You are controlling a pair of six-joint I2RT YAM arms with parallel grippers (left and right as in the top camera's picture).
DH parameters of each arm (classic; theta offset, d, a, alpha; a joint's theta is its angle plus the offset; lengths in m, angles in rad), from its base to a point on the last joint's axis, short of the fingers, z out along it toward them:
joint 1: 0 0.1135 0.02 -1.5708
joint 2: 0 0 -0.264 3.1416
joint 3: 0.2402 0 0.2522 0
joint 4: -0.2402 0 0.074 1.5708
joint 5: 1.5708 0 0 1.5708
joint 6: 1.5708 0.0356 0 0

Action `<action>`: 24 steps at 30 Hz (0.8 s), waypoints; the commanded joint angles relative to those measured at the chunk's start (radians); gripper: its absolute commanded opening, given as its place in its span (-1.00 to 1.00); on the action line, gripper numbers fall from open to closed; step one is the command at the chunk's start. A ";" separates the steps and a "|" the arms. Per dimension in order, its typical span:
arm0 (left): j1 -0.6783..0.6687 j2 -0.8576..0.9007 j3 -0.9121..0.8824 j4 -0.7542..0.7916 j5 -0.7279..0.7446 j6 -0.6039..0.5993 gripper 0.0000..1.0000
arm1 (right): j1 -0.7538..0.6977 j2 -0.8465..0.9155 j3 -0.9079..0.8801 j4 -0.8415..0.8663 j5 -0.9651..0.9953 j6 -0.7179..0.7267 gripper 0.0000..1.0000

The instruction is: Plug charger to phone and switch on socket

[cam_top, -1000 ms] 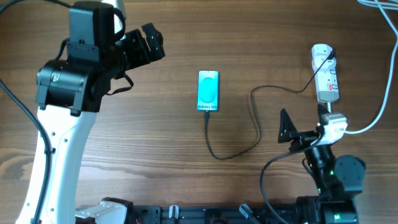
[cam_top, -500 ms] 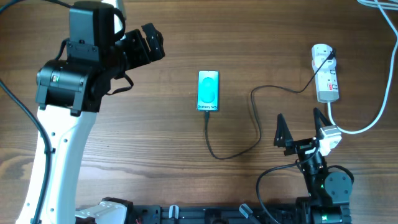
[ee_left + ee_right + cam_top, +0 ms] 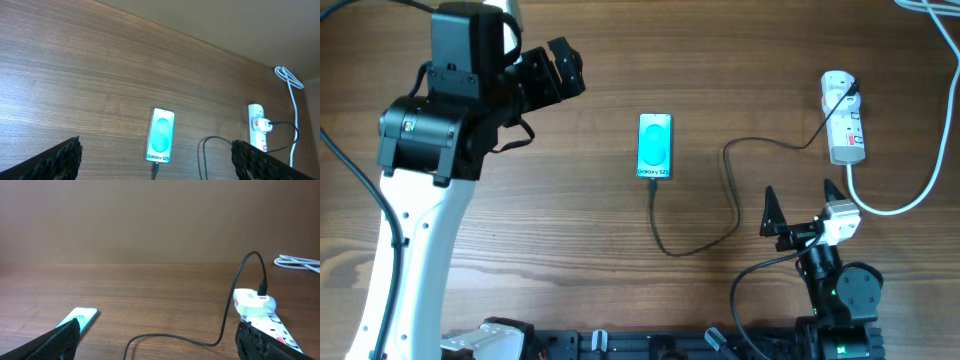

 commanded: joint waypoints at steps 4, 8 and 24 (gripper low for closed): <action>-0.002 -0.018 -0.003 0.002 -0.014 -0.009 1.00 | -0.012 -0.011 -0.001 0.001 0.024 -0.090 1.00; -0.002 -0.018 -0.003 0.002 -0.014 -0.009 1.00 | -0.034 -0.011 -0.001 0.001 0.026 -0.104 1.00; -0.002 -0.018 -0.003 0.003 -0.014 -0.009 1.00 | -0.034 -0.011 -0.001 0.001 0.036 -0.078 0.99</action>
